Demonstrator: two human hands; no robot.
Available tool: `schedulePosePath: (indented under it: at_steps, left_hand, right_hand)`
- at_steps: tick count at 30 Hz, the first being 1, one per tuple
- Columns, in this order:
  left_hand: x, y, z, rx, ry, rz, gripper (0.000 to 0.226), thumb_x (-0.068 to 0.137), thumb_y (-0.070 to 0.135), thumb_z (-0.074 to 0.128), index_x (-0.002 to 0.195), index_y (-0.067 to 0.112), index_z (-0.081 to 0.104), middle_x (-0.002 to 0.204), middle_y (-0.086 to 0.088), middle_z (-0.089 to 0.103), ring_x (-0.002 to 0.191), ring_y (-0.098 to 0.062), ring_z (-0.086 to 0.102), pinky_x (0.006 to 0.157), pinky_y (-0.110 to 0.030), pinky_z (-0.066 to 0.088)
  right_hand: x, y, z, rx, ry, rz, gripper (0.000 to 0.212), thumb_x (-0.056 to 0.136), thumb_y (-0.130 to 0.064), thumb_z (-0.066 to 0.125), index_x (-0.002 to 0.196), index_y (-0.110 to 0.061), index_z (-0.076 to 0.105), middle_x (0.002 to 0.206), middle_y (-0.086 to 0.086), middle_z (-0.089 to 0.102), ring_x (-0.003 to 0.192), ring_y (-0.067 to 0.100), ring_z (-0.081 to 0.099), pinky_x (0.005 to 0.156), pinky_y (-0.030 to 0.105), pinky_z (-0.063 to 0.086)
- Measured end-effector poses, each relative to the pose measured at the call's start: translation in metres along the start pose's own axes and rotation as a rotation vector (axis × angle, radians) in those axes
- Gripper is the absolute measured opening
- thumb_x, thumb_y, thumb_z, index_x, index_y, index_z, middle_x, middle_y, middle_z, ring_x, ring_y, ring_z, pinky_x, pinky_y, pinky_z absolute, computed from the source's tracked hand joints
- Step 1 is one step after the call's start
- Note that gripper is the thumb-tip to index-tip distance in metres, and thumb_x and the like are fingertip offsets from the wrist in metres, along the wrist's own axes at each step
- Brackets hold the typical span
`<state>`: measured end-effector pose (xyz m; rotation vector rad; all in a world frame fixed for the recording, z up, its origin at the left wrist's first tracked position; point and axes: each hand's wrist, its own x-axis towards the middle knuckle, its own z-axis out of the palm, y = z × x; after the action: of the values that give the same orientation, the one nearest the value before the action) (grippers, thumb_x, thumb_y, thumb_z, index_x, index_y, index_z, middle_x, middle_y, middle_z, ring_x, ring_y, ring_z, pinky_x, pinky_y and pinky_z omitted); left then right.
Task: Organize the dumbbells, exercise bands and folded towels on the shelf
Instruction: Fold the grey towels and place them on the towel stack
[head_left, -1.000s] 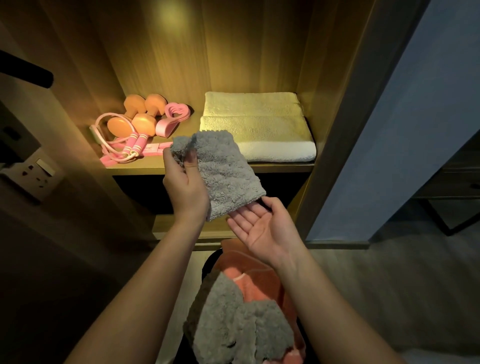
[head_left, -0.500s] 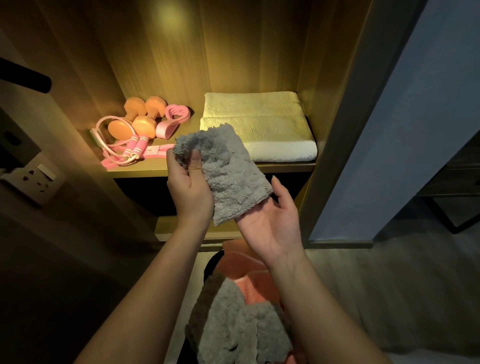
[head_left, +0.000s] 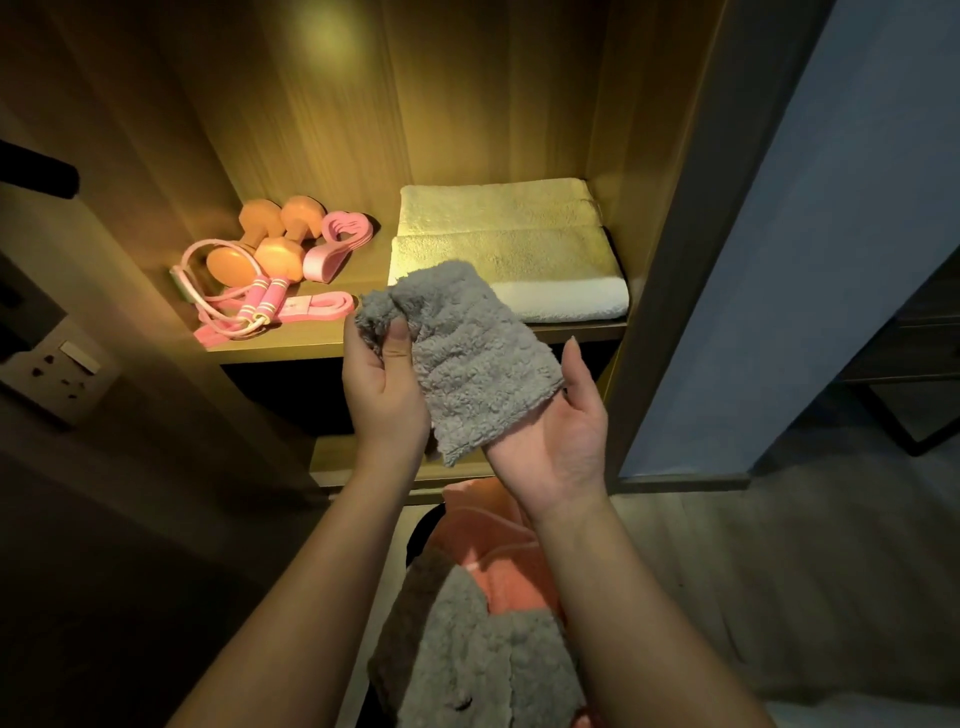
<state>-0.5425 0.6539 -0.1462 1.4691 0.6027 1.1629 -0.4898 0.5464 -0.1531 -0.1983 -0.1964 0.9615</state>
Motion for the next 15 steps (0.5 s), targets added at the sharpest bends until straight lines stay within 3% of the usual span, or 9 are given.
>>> schedulePosePath:
  at_steps: [3, 6, 10, 13, 15]
  left_hand:
    - [0.002, -0.003, 0.0, -0.023, 0.081, -0.074, 0.041, 0.098, 0.033, 0.047, 0.133, 0.011, 0.048, 0.126, -0.005, 0.061, 0.118, -0.016, 0.059, 0.103, -0.046, 0.047]
    - [0.006, -0.011, 0.004, -0.036, 0.182, -0.209, 0.023, 0.103, 0.026, 0.045, 0.12, 0.013, 0.053, 0.102, 0.005, 0.063, 0.09, -0.006, 0.063, 0.082, -0.027, 0.053]
    - [0.01, -0.017, 0.01, -0.007, 0.137, -0.389, 0.011, 0.102, 0.032, 0.046, 0.096, 0.031, 0.055, 0.106, -0.001, 0.064, 0.104, -0.021, 0.062, 0.099, -0.05, 0.049]
    - [0.015, -0.015, 0.007, 0.029, 0.09, -0.476, 0.026, 0.101, 0.036, 0.047, 0.113, 0.016, 0.058, 0.118, -0.02, 0.062, 0.111, -0.037, 0.06, 0.102, -0.059, 0.042]
    - [0.02, -0.011, 0.002, -0.012, 0.032, -0.429, 0.036, 0.099, 0.037, 0.048, 0.126, 0.015, 0.054, 0.123, -0.014, 0.063, 0.115, -0.032, 0.061, 0.101, -0.056, 0.046]
  right_hand:
    - [0.002, -0.004, -0.001, -0.017, -0.03, -0.072, 0.091, 0.072, -0.033, 0.079, 0.147, -0.003, 0.037, 0.149, 0.021, 0.041, 0.138, 0.035, 0.039, 0.115, 0.05, 0.028]
    - [0.002, -0.001, -0.001, -0.052, -0.011, -0.154, 0.089, 0.067, -0.031, 0.082, 0.142, -0.003, 0.044, 0.144, 0.018, 0.048, 0.133, 0.033, 0.046, 0.11, 0.046, 0.036]
    - [-0.001, 0.003, -0.011, -0.176, 0.092, -0.184, 0.075, 0.053, -0.034, 0.091, 0.119, -0.009, 0.067, 0.118, 0.011, 0.068, 0.109, 0.024, 0.065, 0.088, 0.036, 0.054]
    - [-0.005, -0.007, -0.027, -0.275, 0.14, -0.137, 0.078, 0.049, -0.034, 0.093, 0.117, -0.01, 0.064, 0.114, 0.01, 0.069, 0.106, 0.022, 0.066, 0.089, 0.034, 0.054]
    - [-0.01, -0.017, -0.04, -0.376, 0.183, -0.063, 0.059, 0.067, -0.031, 0.085, 0.118, -0.01, 0.063, 0.117, 0.011, 0.068, 0.108, 0.023, 0.065, 0.09, 0.039, 0.054]
